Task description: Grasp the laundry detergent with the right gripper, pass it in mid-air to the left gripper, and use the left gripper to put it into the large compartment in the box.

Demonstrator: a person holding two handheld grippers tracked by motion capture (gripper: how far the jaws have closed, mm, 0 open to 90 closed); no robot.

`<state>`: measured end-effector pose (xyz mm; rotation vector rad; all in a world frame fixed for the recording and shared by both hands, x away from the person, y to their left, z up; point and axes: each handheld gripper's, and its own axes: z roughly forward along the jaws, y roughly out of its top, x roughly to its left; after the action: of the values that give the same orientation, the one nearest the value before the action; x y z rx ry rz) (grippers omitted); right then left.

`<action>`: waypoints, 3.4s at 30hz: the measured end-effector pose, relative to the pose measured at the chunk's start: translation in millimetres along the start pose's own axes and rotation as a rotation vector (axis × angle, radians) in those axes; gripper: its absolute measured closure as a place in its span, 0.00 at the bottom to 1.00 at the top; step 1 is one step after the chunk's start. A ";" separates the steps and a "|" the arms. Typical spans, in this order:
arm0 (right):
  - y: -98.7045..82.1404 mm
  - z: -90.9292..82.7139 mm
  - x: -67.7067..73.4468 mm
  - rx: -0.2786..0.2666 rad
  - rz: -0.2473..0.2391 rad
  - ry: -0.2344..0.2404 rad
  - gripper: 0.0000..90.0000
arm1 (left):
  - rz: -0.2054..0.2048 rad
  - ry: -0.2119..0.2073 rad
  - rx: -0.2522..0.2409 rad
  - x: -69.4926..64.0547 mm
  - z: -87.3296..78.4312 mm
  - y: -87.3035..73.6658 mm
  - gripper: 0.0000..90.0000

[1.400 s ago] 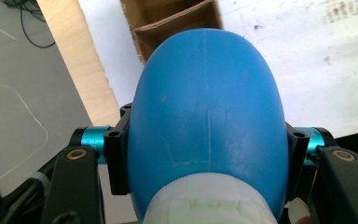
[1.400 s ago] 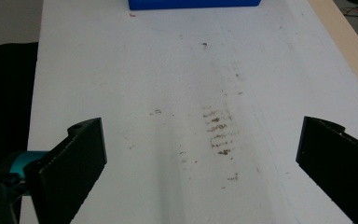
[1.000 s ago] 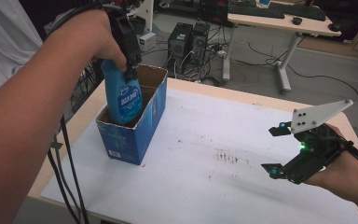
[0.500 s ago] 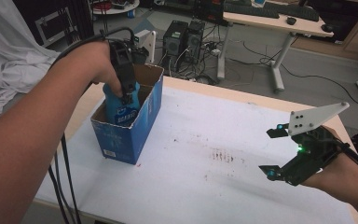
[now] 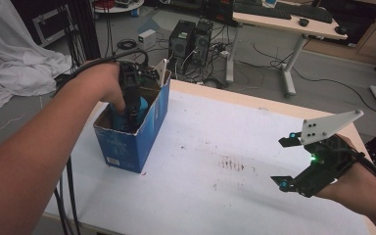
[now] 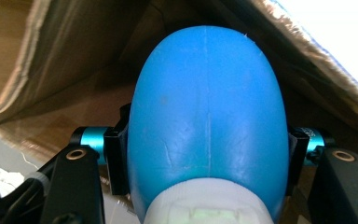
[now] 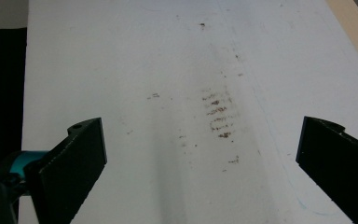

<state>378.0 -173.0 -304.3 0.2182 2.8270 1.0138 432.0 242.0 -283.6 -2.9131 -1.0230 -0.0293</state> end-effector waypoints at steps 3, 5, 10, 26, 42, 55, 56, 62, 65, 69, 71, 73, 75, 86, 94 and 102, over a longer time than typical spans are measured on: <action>-0.5 0.9 0.0 0.003 0.001 0.000 0.01 | 0.002 -0.011 -0.009 0.5 5.6 -0.4 0.42; -0.8 1.7 0.1 0.006 0.005 0.001 0.01 | 0.007 -0.011 -0.013 0.7 9.8 -0.8 0.42; -1.5 3.6 0.5 0.007 0.001 0.001 0.01 | 0.013 -0.022 -0.033 3.5 12.3 -1.1 0.42; -2.9 4.1 -0.4 0.010 0.005 -0.001 0.01 | 0.010 -0.053 -0.034 5.6 6.0 -2.6 0.34; -8.2 1.0 -11.3 0.042 0.029 0.010 0.01 | 0.045 -0.024 -0.014 -4.3 -33.7 -4.1 0.25; -6.3 -13.7 -34.1 0.171 0.010 0.030 0.01 | 0.197 -0.018 -0.050 -36.8 -76.3 20.8 0.14; -4.9 -16.2 -37.4 0.193 0.000 0.035 0.01 | 0.215 -0.018 -0.054 -39.5 -76.5 24.1 0.10; -1.3 -22.4 -43.5 0.281 -0.024 0.044 0.01 | 0.283 -0.040 -0.059 -52.5 -74.4 41.4 0.10; -0.8 -24.5 -45.3 0.315 -0.038 0.047 0.01 | 0.310 -0.046 -0.053 -58.2 -71.4 49.3 0.10; 1.1 -31.0 -47.2 0.360 -0.038 0.048 0.01 | 0.344 -0.051 -0.048 -62.4 -67.7 59.2 0.07; 2.4 -32.4 -48.0 0.369 -0.044 0.047 0.01 | 0.356 -0.056 -0.045 -64.0 -65.9 63.0 0.07; 4.3 -33.0 -48.7 0.376 -0.049 0.046 0.01 | 0.369 -0.055 -0.043 -66.4 -63.9 67.2 0.04; 6.8 -32.7 -48.6 0.386 -0.057 0.049 0.01 | 0.380 -0.060 -0.045 -69.0 -62.4 70.9 0.03; 9.9 -22.9 -52.6 0.460 -0.096 0.068 0.01 | 0.473 -0.069 -0.028 -79.6 -49.1 90.3 0.02; 6.3 -15.1 -55.1 0.493 -0.105 0.068 0.01 | 0.497 -0.071 -0.019 -79.2 -38.4 100.2 0.02; 2.8 -9.2 -58.1 0.512 -0.110 0.075 0.01 | 0.494 -0.074 -0.019 -78.1 -34.6 100.0 0.02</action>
<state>433.8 -187.0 -291.3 0.0703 3.0734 0.2659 433.6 113.4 -256.3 -3.1119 -0.2851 0.0902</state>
